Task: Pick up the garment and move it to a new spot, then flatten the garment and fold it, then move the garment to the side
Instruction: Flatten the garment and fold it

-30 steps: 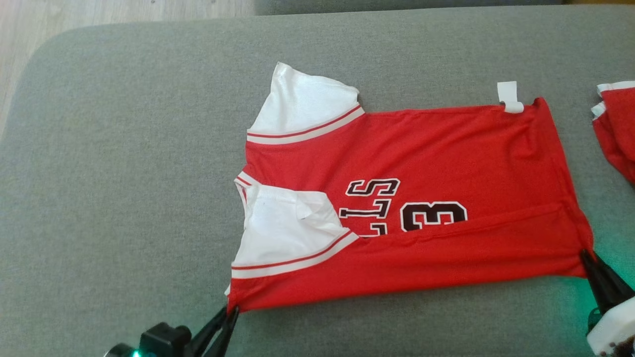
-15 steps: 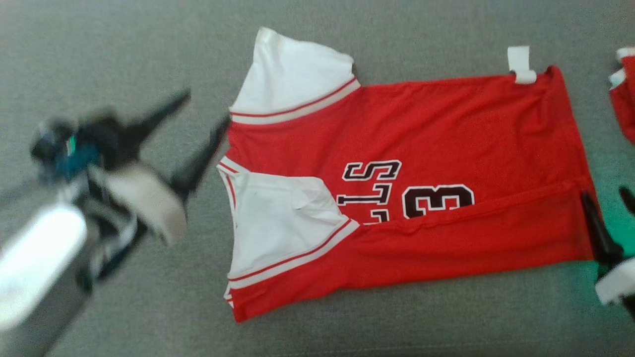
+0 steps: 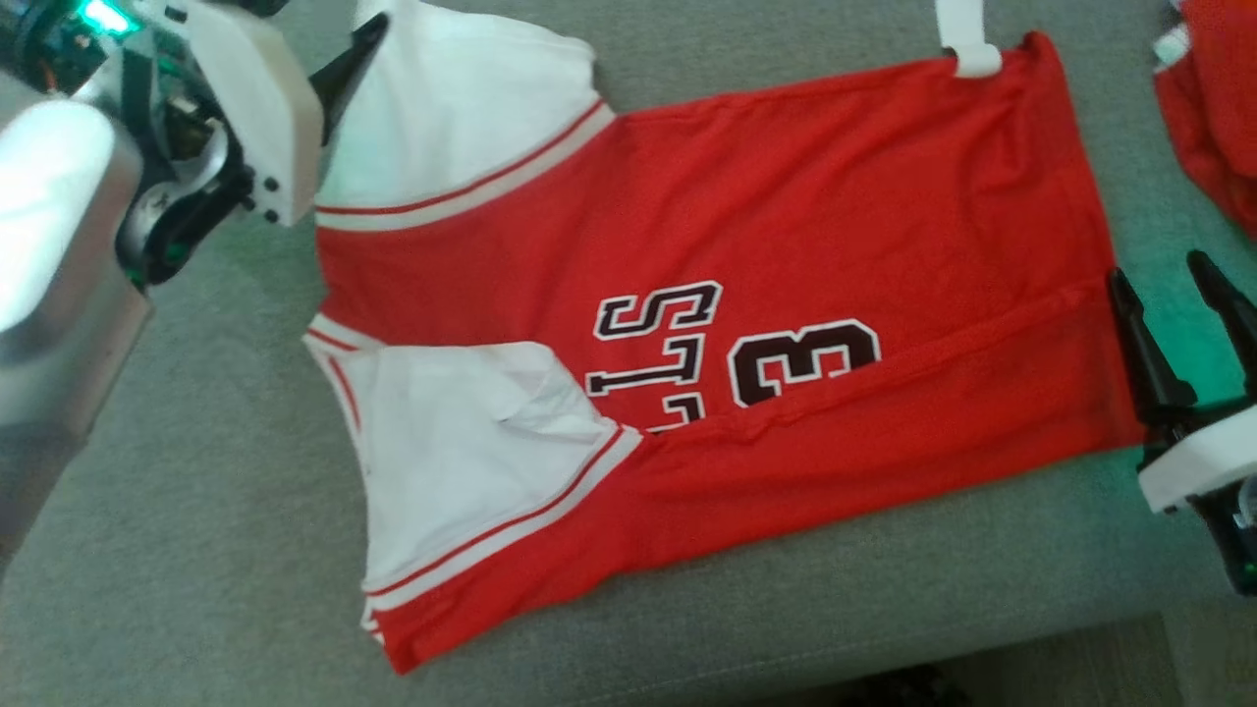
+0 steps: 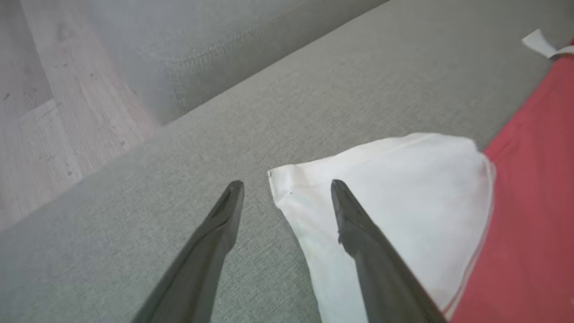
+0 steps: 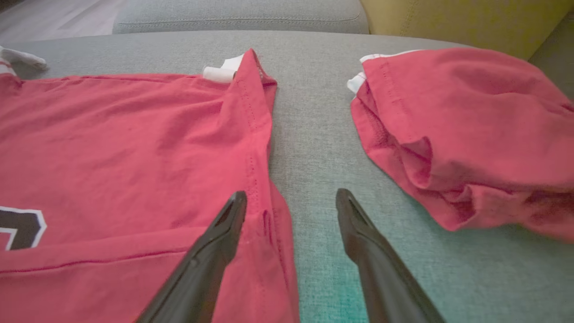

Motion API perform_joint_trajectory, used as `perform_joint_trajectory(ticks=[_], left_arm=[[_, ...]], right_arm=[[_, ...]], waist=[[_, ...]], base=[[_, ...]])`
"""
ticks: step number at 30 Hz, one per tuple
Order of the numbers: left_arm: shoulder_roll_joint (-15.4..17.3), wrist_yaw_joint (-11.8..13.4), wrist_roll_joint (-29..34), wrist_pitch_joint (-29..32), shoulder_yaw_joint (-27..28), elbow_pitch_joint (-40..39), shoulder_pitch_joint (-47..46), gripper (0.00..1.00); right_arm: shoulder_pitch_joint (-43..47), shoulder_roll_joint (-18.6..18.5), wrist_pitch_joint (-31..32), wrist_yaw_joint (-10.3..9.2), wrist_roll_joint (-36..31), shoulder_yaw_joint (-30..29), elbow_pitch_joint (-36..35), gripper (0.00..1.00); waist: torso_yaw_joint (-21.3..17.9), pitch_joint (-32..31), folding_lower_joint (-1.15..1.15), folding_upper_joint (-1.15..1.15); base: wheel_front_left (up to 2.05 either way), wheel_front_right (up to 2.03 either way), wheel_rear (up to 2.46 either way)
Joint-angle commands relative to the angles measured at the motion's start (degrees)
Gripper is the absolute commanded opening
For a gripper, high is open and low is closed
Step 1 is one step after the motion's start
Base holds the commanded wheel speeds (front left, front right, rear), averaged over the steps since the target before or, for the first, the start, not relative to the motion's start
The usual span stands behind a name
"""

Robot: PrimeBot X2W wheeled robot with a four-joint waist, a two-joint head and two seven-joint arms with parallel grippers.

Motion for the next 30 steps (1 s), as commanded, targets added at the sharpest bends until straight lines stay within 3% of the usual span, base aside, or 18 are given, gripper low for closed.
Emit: perform_joint_trajectory(ticks=[1, 9, 22, 23, 24, 25, 26, 30], left_arm=[[2.38, -0.26, 0.46, -0.46, 1.39, 0.71, -3.48, 1.0], [4.38, -0.32, -0.2, -3.78, -4.86, 7.79, -6.57, 1.0], [5.27, -0.33, -3.05, -6.83, -12.0, 12.25, -11.34, 1.0], [5.26, -0.33, -3.61, -6.72, -12.71, 12.1, -11.5, 0.93], [5.29, -0.33, -4.15, -6.7, -13.34, 11.92, -11.72, 0.76], [5.29, -0.33, -4.69, -6.69, -13.95, 11.75, -11.93, 0.49], [5.33, -0.34, -5.28, -6.57, -14.7, 11.44, -12.09, 0.0], [6.16, -0.34, -6.92, -7.24, -17.07, 10.88, -13.16, 0.0]], right_arm=[[-0.21, -0.82, 0.06, 0.37, -0.9, 0.02, -1.78, 1.0], [-0.74, 2.56, -0.46, 0.37, -3.46, -1.06, -2.31, 1.0], [-1.96, 4.54, 0.03, 0.37, -4.73, -0.79, -3.04, 1.0], [-2.02, 4.57, 0.05, 0.37, -4.72, -0.78, -3.08, 1.0], [-2.09, 4.57, 0.1, 0.37, -4.72, -0.78, -3.11, 1.0], [-2.19, 4.56, 0.17, 0.37, -4.7, -0.81, -3.15, 1.0], [-2.39, 4.49, 0.34, 0.37, -4.67, -0.83, -3.21, 1.0], [-4.95, 3.6, 1.61, 0.37, -4.29, 0.13, -3.94, 1.0]], waist=[[-1.61, 1.44, -0.01, 0.0], [-3.52, 2.97, -0.01, 0.0], [-5.19, 4.31, -0.01, 0.0], [-5.31, 4.39, -0.01, 0.0], [-5.38, 4.46, -0.01, 0.0], [-5.44, 4.5, -0.01, 0.0], [-5.48, 4.52, -0.01, 0.0], [-5.52, 4.4, -0.01, 0.0]], base=[[0.0, 0.0, 0.0], [0.0, 0.0, 0.0], [0.0, 0.0, 0.0], [0.0, 0.0, 0.0], [0.0, 0.0, 0.0], [0.0, 0.0, 0.0], [0.0, 0.0, 0.0], [0.0, 0.0, 0.0]])
